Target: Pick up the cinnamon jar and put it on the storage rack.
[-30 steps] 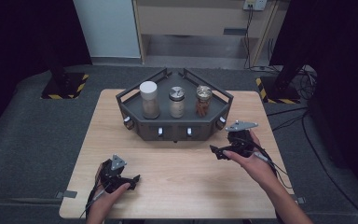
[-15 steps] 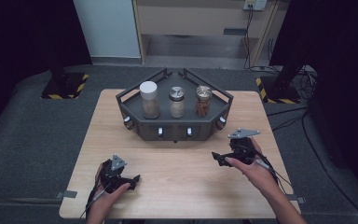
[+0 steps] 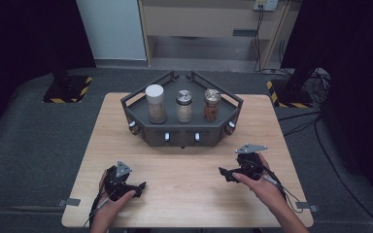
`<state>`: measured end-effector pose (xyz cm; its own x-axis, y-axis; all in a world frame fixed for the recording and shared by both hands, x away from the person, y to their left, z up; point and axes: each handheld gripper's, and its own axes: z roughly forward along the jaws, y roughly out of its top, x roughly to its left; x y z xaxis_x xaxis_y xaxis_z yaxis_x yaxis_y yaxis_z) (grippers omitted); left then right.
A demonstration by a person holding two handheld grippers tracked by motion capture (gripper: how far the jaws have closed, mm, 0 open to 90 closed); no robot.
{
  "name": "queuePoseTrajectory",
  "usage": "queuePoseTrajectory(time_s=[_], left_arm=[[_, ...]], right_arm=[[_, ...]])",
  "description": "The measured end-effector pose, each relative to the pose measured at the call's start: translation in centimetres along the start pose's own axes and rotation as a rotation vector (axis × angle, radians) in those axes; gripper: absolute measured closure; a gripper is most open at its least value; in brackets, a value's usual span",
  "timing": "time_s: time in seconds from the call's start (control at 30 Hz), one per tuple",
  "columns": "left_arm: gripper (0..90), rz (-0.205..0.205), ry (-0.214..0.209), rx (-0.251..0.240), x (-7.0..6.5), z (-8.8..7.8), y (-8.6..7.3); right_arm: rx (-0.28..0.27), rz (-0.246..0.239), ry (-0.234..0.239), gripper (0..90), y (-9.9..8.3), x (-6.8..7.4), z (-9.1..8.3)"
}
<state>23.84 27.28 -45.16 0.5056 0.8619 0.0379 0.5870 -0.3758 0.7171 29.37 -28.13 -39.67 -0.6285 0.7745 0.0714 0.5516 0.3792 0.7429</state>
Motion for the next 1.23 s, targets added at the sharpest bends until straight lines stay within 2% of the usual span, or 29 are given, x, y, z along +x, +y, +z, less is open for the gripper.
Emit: queuePoseTrajectory(time_s=[0.4, 0.53, 0.63, 0.8, 0.9, 1.03, 1.23], left_arm=[[0.0, 0.0, 0.0, 0.0, 0.0, 0.0, 0.0], [0.0, -0.001, 0.0, 0.0, 0.0, 0.0, 0.0], [0.0, -0.001, 0.001, -0.001, 0.0, 0.0, 0.0], [0.0, -0.001, 0.001, -0.001, 0.0, 0.0, 0.0], [0.0, 0.0, 0.001, 0.0, 0.0, 0.0, 0.0], [0.0, -0.001, 0.001, -0.001, 0.0, 0.0, 0.0], [0.0, -0.001, 0.001, -0.001, 0.0, 0.0, 0.0]], right_arm=[[0.047, 0.01, 0.014, 4.0, -2.0, 1.0, 2.6], [0.047, -0.005, -0.014, 4.2, -2.7, 1.7, 3.1], [0.048, 0.004, -0.017, 4.2, -3.2, 1.8, 3.5], [0.056, -0.02, -0.039, 3.6, -4.0, 2.3, 4.1], [0.037, -0.036, -0.052, 3.1, -4.6, 2.6, 4.1], [0.001, -0.03, -0.058, 0.9, -5.5, 2.8, 4.3], [0.001, -0.03, -0.06, 0.9, -5.5, 2.8, 4.3]])
